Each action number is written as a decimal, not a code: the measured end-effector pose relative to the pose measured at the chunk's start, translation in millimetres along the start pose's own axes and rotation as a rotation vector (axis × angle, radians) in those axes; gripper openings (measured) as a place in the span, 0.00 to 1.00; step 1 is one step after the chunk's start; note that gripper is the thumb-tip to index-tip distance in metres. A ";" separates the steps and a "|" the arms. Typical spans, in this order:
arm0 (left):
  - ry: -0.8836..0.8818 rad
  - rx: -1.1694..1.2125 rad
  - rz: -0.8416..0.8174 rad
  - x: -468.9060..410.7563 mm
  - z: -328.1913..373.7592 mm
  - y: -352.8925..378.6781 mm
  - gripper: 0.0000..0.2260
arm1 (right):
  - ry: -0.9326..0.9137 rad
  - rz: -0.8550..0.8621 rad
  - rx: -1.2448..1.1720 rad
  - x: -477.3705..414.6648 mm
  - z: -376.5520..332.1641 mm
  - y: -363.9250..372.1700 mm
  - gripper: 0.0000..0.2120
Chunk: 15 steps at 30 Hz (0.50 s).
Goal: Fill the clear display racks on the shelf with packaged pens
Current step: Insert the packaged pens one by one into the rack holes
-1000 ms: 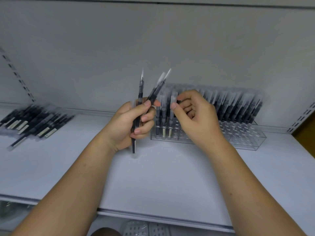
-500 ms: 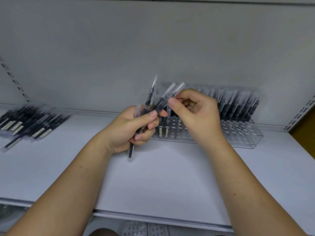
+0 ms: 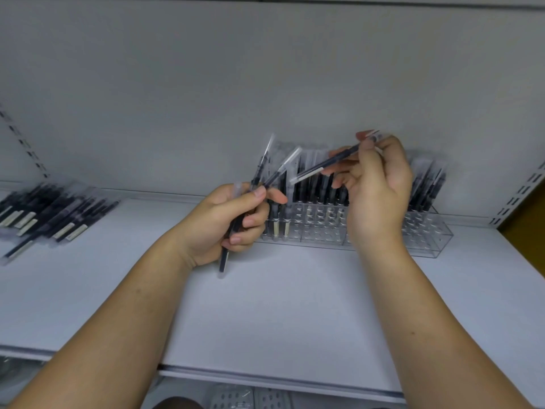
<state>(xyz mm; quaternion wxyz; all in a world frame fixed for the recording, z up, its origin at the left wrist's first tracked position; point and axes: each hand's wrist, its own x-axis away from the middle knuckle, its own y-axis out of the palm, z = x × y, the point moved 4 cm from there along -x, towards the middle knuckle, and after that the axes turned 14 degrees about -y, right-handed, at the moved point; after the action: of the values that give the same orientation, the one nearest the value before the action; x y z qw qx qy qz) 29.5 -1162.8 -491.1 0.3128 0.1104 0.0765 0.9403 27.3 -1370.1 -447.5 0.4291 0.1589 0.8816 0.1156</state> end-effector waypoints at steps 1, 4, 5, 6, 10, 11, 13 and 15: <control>-0.002 0.007 -0.004 0.0 0.0 -0.2 0.13 | -0.019 0.024 0.023 -1.2 -0.2 -2.8 0.05; 0.001 0.007 -0.003 -0.2 -0.4 -1.0 0.13 | -0.119 -0.023 0.175 -1.3 -0.5 -4.6 0.04; 0.003 0.005 -0.002 -0.2 -0.5 -1.1 0.13 | -0.150 -0.069 0.224 -0.1 0.1 -2.9 0.04; 0.004 0.003 0.001 -0.2 -0.6 -1.2 0.13 | -0.171 -0.121 0.267 1.3 1.8 -0.8 0.04; 0.013 0.015 -0.008 -0.6 -0.6 -1.5 0.13 | -0.177 -0.313 0.442 8.3 12.9 5.3 0.04; 0.017 0.022 -0.012 -0.7 -0.4 -1.6 0.13 | -0.166 -0.349 0.475 9.6 14.8 5.9 0.04; 0.023 0.032 -0.015 -0.6 0.1 -1.6 0.13 | -0.148 -0.410 0.520 11.7 16.8 7.4 0.05; 0.028 0.040 -0.018 -0.3 0.7 -1.3 0.13 | -0.138 -0.462 0.561 13.1 18.6 8.8 0.05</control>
<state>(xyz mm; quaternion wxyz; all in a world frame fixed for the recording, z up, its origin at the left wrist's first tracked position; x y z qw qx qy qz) 30.7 -1161.9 -490.8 0.3178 0.1026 0.1005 0.9372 36.0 -1355.7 -465.2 0.4419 0.0745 0.8608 -0.2414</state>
